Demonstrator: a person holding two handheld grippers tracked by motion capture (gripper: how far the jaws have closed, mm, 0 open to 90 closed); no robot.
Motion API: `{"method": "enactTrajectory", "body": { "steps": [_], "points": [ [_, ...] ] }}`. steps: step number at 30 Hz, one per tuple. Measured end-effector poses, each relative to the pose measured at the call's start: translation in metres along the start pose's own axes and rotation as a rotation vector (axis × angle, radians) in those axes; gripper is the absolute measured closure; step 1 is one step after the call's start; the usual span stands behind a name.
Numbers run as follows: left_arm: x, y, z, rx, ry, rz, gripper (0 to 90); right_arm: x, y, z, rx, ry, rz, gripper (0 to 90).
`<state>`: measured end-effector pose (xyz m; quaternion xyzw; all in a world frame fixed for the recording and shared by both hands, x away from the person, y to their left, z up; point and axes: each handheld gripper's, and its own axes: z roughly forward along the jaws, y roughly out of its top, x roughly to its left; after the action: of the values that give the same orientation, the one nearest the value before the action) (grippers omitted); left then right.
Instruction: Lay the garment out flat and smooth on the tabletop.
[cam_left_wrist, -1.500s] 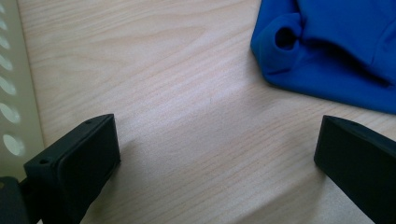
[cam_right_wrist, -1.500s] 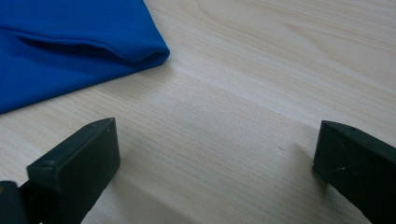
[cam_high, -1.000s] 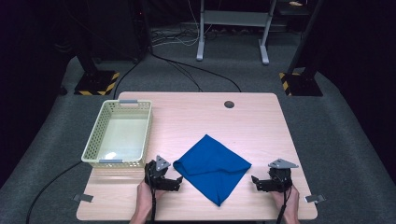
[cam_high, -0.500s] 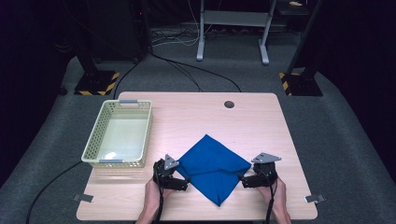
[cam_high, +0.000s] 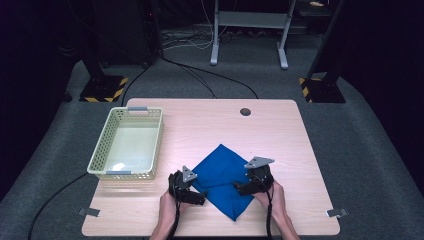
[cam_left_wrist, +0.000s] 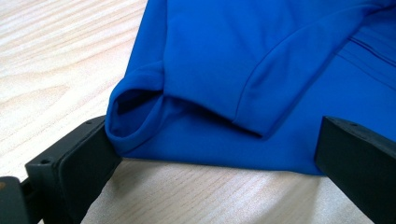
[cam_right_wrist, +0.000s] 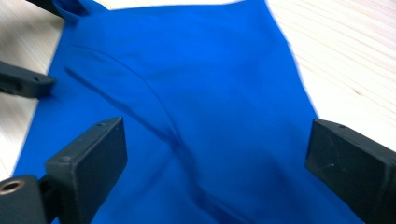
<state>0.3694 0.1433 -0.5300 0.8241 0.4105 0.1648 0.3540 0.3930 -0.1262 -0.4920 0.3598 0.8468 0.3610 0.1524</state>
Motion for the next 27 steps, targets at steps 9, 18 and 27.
{"method": "enactTrajectory", "body": {
  "steps": [9, 18, 27],
  "points": [
    [-0.001, 0.000, 0.001, 0.006, 0.005, 0.017, 0.0, 0.025, 0.025, 0.029, 0.038, 0.069, -0.069, 18.3],
    [-0.002, 0.000, 0.001, 0.005, 0.002, 0.021, 0.0, 0.048, 0.036, 0.060, 0.091, 0.087, -0.141, 48.2],
    [-0.001, 0.000, 0.001, 0.005, -0.001, 0.021, 0.2, 0.042, 0.030, 0.059, 0.032, 0.097, -0.115, 86.3]
  ]
}}
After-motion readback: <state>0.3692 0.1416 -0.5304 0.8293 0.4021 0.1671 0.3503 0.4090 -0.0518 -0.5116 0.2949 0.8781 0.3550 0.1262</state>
